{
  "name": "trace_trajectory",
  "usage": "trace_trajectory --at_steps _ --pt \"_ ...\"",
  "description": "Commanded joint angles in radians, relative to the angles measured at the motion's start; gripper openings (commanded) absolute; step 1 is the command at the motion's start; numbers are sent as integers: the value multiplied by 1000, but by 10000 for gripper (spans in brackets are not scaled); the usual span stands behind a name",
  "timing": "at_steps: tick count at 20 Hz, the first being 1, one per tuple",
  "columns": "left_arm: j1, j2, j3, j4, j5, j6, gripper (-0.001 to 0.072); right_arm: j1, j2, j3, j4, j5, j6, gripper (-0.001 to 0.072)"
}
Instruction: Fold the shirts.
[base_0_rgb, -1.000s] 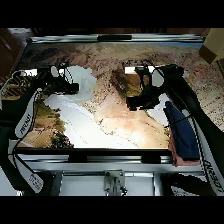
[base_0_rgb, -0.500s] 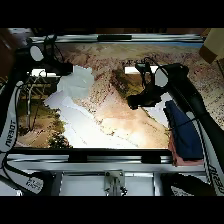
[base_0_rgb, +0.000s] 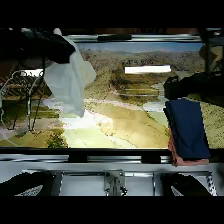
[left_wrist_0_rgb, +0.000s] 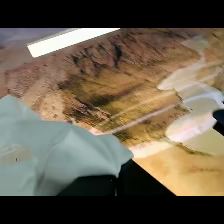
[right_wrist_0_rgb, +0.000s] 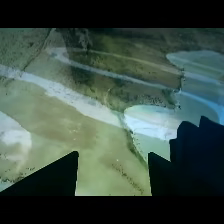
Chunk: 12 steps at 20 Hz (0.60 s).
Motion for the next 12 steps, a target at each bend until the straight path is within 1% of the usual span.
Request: trace_trajectory --at_steps 1,3,5,6,8,9,10,12 --pt "-208 14 -144 -4 38 -30 35 0 142 0 -44 -31 77 550" --pt "-304 -45 -267 -4 109 -30 35 0 158 0 -42 8 109 550" --pt "-367 -145 -329 -4 122 -29 37 0 145 -2 -39 80 109 550" --pt "-383 -196 -329 -4 115 -29 112 0 132 -3 -39 110 109 550" --pt "-382 -267 -311 1 93 -30 689 0 92 -3 -39 149 109 550" --pt "-359 -280 -290 9 48 -29 708 0 68 -3 -39 156 109 550" --pt "-327 -277 -267 36 -6 -29 709 0 39 -3 -37 162 109 550" --pt "-214 -250 -212 132 -124 -21 708 0 -23 -3 -20 178 108 551"
